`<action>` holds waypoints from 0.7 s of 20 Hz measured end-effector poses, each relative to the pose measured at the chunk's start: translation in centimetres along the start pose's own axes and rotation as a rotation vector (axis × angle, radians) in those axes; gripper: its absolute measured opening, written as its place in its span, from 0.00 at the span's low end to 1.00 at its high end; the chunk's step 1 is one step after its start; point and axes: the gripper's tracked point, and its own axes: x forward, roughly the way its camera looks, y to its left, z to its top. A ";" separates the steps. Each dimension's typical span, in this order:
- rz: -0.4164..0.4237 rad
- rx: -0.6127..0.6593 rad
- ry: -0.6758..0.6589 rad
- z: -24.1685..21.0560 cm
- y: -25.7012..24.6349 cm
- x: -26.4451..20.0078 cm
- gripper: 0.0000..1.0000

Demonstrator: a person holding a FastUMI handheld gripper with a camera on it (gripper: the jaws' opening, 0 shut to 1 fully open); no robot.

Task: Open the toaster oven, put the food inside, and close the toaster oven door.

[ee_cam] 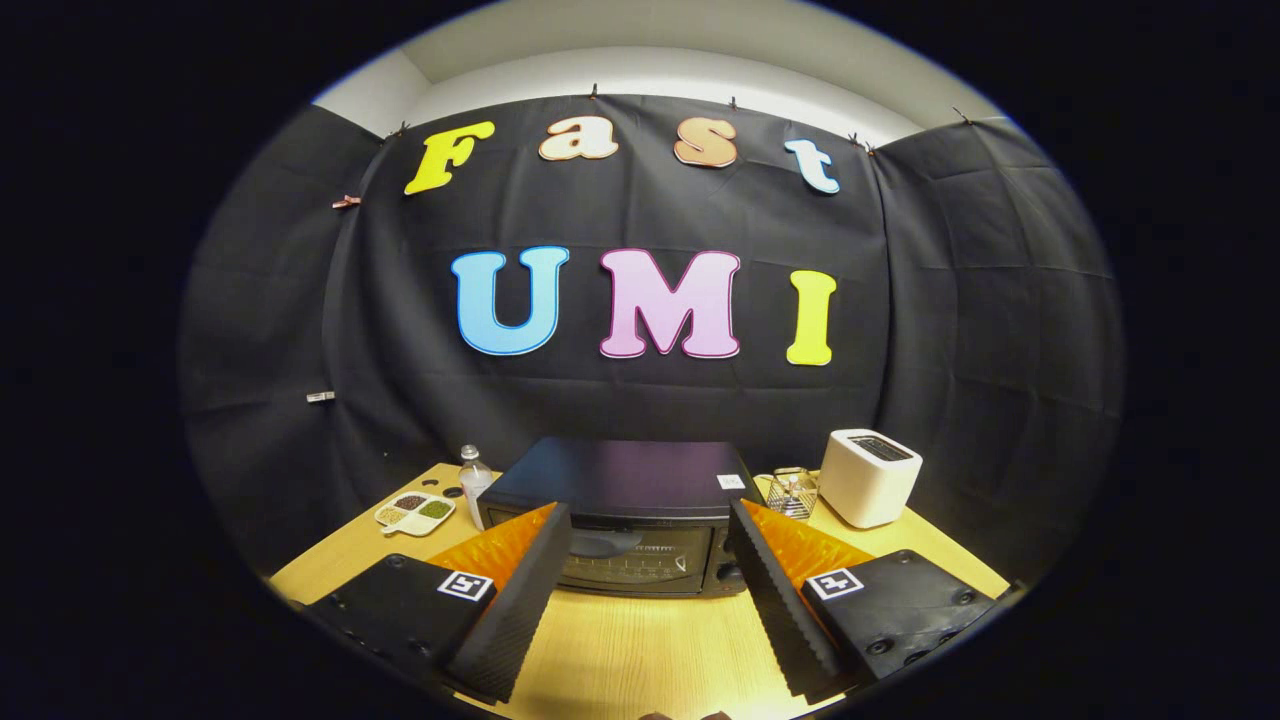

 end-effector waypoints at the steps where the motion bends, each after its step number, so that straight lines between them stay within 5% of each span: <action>1: 0.001 0.000 0.003 0.0 0.1 0.1 0.98; 14: 0.009 -0.006 0.055 -1.6 0.6 3.1 0.97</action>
